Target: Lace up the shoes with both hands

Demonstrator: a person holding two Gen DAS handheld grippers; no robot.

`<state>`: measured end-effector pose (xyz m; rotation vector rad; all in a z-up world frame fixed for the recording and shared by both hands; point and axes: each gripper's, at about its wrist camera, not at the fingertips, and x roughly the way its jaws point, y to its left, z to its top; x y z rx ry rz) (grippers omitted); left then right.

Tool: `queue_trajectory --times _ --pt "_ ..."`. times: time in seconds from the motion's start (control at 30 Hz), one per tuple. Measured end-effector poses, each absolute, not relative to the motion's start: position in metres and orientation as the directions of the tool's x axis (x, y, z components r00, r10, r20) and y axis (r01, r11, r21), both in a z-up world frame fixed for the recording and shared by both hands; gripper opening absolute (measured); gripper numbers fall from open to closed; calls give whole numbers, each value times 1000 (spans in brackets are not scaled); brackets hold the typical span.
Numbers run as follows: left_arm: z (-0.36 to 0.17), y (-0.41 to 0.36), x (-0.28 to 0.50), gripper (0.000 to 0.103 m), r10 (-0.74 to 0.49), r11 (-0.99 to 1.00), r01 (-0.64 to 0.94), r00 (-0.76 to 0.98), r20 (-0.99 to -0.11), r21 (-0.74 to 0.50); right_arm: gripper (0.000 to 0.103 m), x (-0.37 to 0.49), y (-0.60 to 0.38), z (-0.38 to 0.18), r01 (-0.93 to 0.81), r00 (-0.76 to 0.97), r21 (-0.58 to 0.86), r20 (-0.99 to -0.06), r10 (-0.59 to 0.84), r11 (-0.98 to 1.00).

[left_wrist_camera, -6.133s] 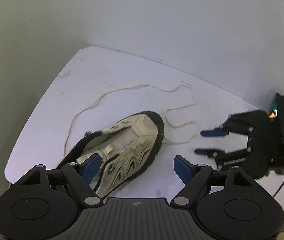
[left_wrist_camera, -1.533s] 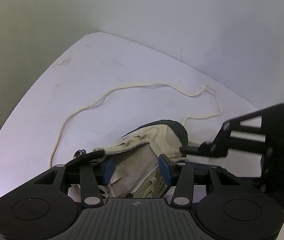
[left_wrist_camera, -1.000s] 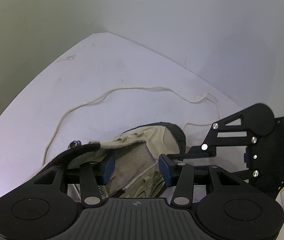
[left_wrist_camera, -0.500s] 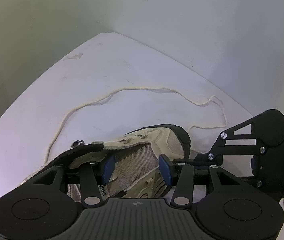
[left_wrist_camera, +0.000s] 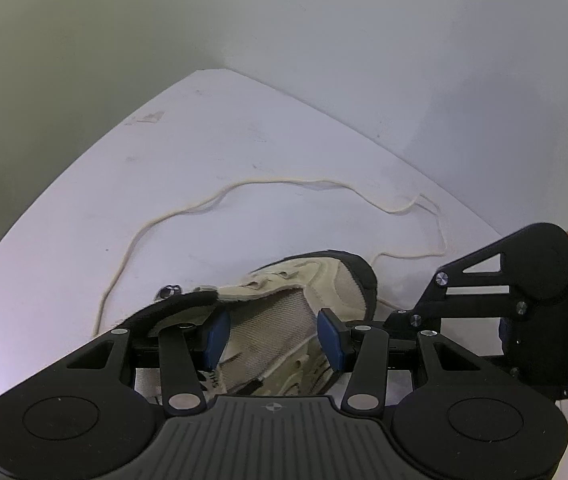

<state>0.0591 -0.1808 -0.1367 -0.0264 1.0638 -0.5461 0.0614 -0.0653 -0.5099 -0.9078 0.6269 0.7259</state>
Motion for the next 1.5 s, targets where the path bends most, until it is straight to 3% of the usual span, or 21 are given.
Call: queue_trajectory --times 0.27,0.67,1.07,1.2,1.5 --pt "-142 -181 60 43 -432 867 415 353 -830 -275 1 65 -58 -520 -780 600 -452 -736 313 432" --pt "-142 -178 61 43 -430 867 417 351 -832 -272 6 49 -86 -490 -745 641 -475 -702 309 467" --pt "-143 -176 61 44 -432 872 399 354 -829 -284 1 39 -72 -492 -754 617 -412 -713 335 512" --pt "-143 -199 53 44 -394 909 302 396 -829 -287 0 37 -65 -491 -750 613 -396 -717 333 529" --pt "-141 -203 51 44 -407 904 305 398 -822 -300 1 25 -75 -470 -744 616 -385 -712 336 546"
